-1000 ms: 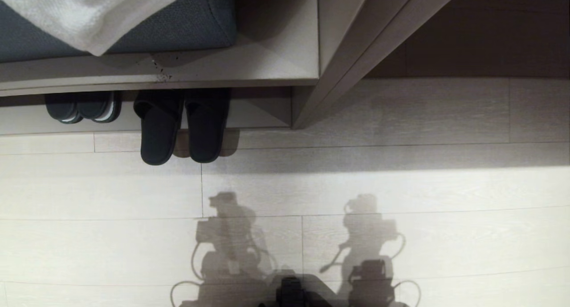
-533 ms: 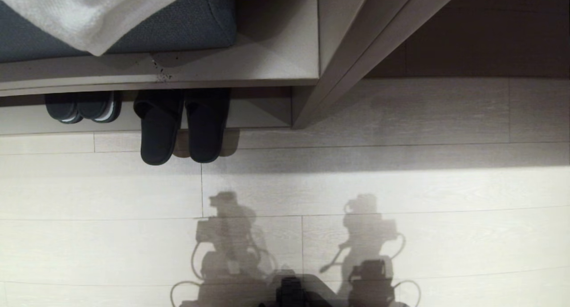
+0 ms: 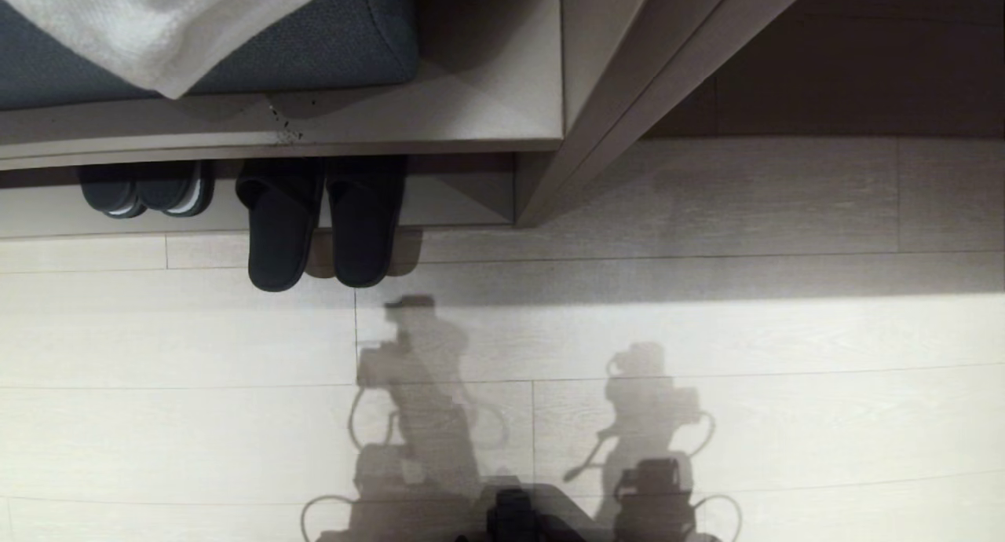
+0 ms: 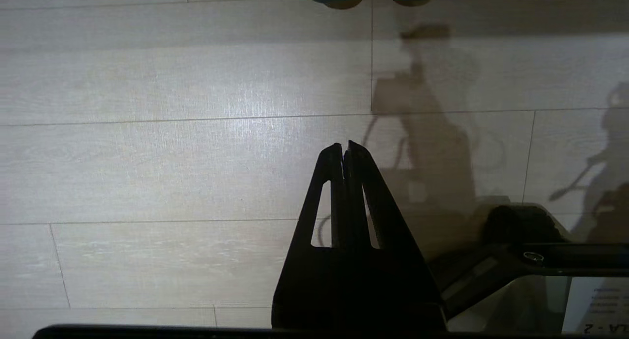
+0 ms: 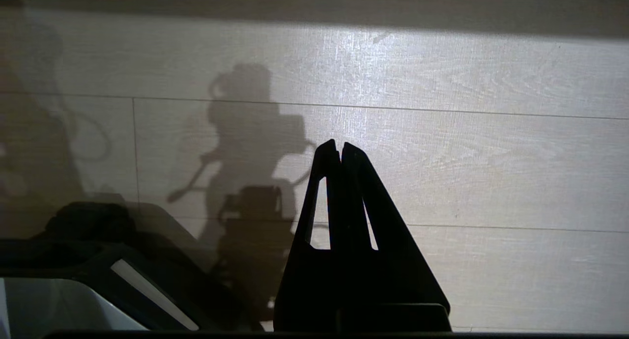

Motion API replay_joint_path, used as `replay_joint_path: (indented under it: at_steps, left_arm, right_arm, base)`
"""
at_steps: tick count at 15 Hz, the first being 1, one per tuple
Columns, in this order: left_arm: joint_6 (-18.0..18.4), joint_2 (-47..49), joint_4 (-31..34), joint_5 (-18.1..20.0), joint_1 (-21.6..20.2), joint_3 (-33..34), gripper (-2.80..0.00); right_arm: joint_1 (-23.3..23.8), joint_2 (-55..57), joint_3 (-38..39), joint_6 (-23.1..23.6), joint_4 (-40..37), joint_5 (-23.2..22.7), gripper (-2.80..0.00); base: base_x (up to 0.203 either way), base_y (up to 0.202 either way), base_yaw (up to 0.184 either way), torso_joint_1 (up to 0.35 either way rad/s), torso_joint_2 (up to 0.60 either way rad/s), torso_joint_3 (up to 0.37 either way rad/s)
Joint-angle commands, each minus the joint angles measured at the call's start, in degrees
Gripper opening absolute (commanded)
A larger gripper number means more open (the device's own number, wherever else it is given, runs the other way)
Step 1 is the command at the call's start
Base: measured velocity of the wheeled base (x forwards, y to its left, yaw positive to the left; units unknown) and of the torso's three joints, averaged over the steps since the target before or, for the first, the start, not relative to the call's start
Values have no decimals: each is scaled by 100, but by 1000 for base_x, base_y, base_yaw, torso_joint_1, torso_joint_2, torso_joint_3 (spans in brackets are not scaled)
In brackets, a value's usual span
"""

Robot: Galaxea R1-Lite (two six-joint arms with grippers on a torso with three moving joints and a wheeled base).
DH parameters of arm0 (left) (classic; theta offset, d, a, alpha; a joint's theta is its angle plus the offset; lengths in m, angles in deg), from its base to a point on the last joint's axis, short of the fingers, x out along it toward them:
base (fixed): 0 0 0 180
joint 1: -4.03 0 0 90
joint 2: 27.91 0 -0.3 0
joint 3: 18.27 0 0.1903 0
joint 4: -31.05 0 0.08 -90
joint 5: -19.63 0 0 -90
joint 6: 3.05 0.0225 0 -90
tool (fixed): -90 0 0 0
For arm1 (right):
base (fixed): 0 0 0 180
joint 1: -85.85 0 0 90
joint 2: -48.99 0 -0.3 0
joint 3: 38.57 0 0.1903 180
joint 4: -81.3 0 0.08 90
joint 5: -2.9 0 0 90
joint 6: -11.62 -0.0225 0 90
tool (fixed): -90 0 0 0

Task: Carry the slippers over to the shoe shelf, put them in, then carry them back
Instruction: Pick up the slippers in the shoe cabinet

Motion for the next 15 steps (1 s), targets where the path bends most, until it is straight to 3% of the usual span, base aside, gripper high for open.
replay_joint_path:
  at_steps: [1, 5, 15]
  left_arm:
    - [54, 717, 19, -25, 0, -321, -280]
    - [179, 1777, 39, -72, 0, -560, -280]
    - [158, 3051, -126, -185, -8, -644, -280]
  right_arm:
    - [-1, -224, 229, 2, 5, 1, -280]
    - [-1, -224, 229, 2, 5, 1, -280]
    - [-1, -224, 229, 2, 5, 1, -280]
  base:
    - [0, 0, 0, 0, 0, 0]
    - [0, 0, 0, 0, 0, 0]
    - [0, 0, 0, 0, 0, 0]
